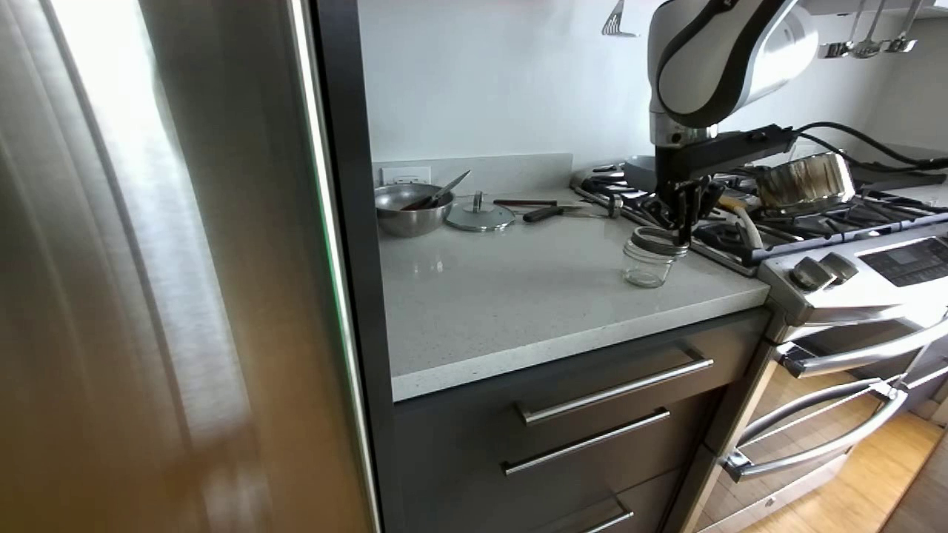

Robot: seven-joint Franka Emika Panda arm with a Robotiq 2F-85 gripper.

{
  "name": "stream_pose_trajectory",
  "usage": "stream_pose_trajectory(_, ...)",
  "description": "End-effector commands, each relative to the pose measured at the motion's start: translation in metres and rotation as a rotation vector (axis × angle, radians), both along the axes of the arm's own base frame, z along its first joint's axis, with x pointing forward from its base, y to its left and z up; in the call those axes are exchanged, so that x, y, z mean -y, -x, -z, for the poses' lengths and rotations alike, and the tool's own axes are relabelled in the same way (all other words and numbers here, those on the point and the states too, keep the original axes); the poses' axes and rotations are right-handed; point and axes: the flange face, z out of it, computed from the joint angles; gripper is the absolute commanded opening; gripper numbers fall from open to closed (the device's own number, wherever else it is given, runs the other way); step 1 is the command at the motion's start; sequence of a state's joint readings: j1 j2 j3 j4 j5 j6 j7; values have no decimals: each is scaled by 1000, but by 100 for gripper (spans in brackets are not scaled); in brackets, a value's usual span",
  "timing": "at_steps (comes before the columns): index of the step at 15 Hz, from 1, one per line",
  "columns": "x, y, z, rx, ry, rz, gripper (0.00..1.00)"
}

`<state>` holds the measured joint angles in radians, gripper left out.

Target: Pick up the mason jar lid and place it on the clear jar

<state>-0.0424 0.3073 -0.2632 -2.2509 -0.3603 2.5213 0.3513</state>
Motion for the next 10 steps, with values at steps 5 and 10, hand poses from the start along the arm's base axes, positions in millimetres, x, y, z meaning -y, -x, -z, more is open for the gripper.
stream_pose_trajectory(5,-5,-3,1,-32,24,-4,2)
stream_pose_trajectory(10,-8,-4,1,-25,22,-3,2)
